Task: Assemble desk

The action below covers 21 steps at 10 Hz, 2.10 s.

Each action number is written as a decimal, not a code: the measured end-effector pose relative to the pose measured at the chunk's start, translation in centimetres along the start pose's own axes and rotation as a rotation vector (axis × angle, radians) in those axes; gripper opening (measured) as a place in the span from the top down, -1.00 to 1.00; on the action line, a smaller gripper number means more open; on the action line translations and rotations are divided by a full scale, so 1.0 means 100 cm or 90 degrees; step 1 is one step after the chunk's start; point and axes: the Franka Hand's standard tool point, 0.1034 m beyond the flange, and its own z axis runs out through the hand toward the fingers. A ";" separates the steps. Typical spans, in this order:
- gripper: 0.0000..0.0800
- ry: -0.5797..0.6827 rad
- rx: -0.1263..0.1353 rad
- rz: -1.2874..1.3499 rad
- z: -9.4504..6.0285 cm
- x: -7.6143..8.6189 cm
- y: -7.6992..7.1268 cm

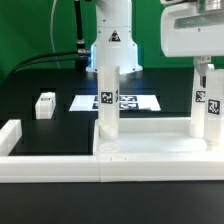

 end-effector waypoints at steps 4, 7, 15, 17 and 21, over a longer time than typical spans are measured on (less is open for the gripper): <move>-0.41 0.000 -0.004 -0.087 -0.003 -0.001 -0.004; -0.61 0.007 -0.007 -0.326 -0.006 -0.005 -0.007; -0.62 0.007 -0.024 -0.768 -0.004 0.001 -0.002; -0.62 0.006 -0.025 -0.851 -0.004 0.001 -0.002; -0.30 0.008 -0.029 -0.932 -0.004 0.003 -0.001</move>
Offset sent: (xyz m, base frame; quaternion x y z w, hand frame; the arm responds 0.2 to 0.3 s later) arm 0.0041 0.0019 0.0104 -0.0326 0.0117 -0.1075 0.9936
